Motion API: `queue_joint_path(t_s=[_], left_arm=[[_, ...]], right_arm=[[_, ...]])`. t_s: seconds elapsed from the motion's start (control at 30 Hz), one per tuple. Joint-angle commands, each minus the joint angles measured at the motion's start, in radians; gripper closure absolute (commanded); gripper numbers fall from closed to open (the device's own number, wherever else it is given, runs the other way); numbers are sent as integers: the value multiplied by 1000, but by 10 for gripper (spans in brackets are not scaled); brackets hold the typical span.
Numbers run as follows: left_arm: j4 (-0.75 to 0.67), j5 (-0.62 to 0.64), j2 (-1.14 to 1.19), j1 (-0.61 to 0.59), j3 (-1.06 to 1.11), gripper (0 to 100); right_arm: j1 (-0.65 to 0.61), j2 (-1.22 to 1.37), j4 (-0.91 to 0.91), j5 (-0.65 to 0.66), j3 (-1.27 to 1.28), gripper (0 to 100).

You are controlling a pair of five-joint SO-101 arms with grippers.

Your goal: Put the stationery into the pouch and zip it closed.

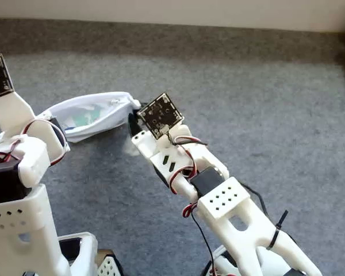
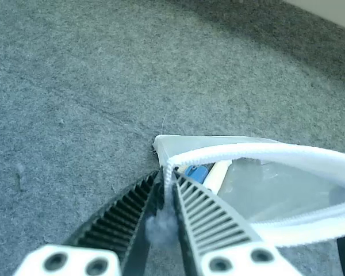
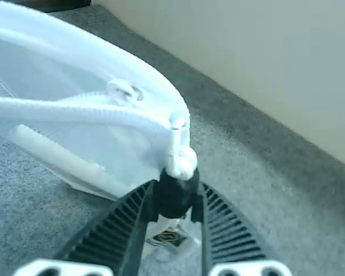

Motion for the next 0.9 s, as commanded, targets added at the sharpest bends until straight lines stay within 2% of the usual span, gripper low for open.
queue_joint_path(t_s=[0.0,0.43,0.6,0.87], left_arm=[[-6,5,4,8,18,994],[-9,5,4,8,18,994],[-9,-2,4,8,13,993],[-43,-118,4,16,16,992]], right_arm=[[-16,-15,-104,121,-73,990],[-16,-298,-99,123,120,993],[-38,-387,71,123,159,993],[-134,-570,372,121,168,993]])
